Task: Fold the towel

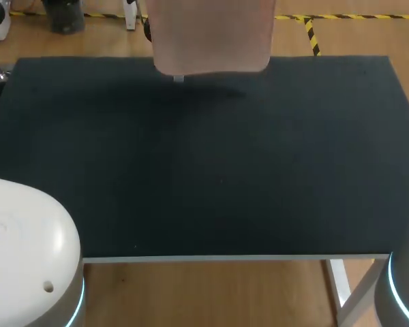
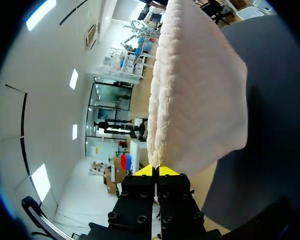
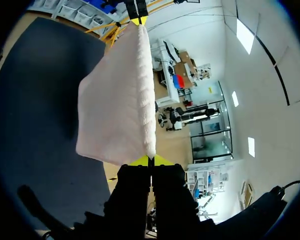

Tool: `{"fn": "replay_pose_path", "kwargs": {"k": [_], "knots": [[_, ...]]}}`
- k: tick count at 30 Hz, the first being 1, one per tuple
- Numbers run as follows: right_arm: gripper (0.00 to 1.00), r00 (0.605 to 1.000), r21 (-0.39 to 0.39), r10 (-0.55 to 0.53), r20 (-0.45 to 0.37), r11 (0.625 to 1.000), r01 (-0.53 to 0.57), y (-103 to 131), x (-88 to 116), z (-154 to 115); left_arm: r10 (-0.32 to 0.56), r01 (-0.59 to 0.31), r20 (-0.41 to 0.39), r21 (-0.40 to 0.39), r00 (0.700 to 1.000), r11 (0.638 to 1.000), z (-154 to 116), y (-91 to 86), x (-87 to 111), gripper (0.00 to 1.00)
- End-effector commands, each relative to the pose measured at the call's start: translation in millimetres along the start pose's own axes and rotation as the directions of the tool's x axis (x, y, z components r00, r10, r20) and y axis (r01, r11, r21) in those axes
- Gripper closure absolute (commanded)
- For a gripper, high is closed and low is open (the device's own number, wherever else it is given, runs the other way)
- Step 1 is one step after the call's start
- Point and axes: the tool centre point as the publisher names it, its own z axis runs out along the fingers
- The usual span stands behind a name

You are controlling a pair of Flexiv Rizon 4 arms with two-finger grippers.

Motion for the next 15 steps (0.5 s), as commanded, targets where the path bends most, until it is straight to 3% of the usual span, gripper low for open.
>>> {"fn": "replay_pose_path", "kwargs": {"k": [1, 7, 15], "knots": [[1.0, 1.0, 0.006, -0.009, -0.03, 1.0, 0.009, -6, 18, -3, 0.021, -0.021, -0.032, -0.002, 0.999, 1.0, 0, -1.9, 9.8, 1.0], [1.0, 0.988, 0.03, -0.041, -0.149, 0.999, 0.046, -14, 73, 2, 0.013, -0.01, -0.158, 0.02, 0.987, 1.0, -11, -1.6, 67.6, 1.0], [1.0, 0.958, 0.024, -0.035, -0.285, 0.999, 0.043, -20, 139, -15, -0.002, 0.005, -0.279, 0.011, 0.96, 1.0, -44, 5.0, 135.0, 1.0]]}}
